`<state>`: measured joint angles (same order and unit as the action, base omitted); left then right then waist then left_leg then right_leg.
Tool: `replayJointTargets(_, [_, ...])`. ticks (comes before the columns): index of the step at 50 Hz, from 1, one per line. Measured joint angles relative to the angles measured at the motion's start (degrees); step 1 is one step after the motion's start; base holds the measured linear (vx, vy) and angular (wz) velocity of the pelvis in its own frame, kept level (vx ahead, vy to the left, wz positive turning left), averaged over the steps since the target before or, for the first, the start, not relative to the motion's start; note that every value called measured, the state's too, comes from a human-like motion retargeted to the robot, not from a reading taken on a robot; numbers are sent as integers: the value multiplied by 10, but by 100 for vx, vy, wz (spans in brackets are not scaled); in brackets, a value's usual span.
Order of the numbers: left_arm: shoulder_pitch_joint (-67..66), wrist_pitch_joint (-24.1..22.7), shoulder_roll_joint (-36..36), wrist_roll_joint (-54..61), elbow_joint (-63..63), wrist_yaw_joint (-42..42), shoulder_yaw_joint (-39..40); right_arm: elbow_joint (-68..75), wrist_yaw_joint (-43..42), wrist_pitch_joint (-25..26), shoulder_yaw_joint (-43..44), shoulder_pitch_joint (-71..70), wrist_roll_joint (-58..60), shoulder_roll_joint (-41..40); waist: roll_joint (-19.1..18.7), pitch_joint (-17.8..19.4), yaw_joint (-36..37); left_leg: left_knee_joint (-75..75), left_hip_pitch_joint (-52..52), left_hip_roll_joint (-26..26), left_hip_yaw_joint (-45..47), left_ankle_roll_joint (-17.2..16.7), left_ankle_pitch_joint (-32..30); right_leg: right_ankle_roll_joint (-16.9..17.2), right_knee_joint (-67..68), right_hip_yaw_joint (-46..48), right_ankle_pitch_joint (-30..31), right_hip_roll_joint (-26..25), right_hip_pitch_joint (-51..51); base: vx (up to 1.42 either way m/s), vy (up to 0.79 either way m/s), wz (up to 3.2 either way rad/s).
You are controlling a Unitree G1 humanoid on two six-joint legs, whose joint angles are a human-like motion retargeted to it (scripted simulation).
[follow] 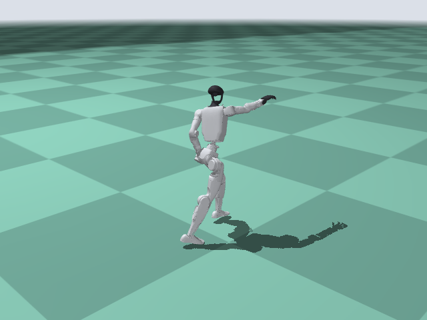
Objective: Kungfu
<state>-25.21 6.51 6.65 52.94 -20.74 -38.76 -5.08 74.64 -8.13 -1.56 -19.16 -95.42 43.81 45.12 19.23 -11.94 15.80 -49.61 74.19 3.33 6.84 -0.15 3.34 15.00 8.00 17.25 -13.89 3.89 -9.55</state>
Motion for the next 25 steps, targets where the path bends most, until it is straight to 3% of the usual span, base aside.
replayJointTargets(5, [26,63,27,-6,-14,65,56,-10,-43,-15,8,22,-20,12,-3,3,-7,43,-34,15,38,17,-7,0,-14,6,103,6,0,18,4,5])
replayJointTargets(10, [94,102,121,-28,-72,123,117,-31,-58,-38,17,64,-65,-8,-11,-3,-19,91,-109,-4,29,12,26,0,7,11,285,31,6,40,17,-10])
replayJointTargets(13, [175,63,208,-107,-144,140,111,-64,-58,-74,26,106,-127,-42,-39,-15,-35,138,-177,-14,15,15,35,0,74,-9,397,41,-5,52,27,9])
replayJointTargets(15, [252,14,262,-212,-209,141,76,-103,-43,-116,30,141,-199,-68,-62,-18,-56,182,-233,-34,0,23,30,0,145,-29,433,40,-23,52,21,63])
replayJointTargets(18, [401,-51,292,-348,-296,162,10,-201,-10,-213,31,187,-332,-111,-104,-30,-78,204,-277,-14,-43,26,32,0,244,-81,300,-48,-98,49,-14,41])
replayJointTargets(20, [505,-92,274,-389,-344,176,-23,-291,-16,-258,22,216,-397,-138,-118,-31,-92,224,-322,-19,-58,34,34,0,295,-125,224,-94,-145,55,-6,57])
replayJointTargets(23, [634,-179,168,-432,-407,211,-20,-457,-5,-289,12,265,-453,-176,-130,-36,-102,282,-404,-52,-54,56,25,0,321,-171,158,-90,-214,59,28,32])
replayJointTargets(25, [704,-232,102,-449,-422,250,-8,-552,20,-297,-12,279,-506,-211,-145,-34,-122,322,-461,-73,-48,69,19,-22,313,-179,140,-77,-260,52,34,53])
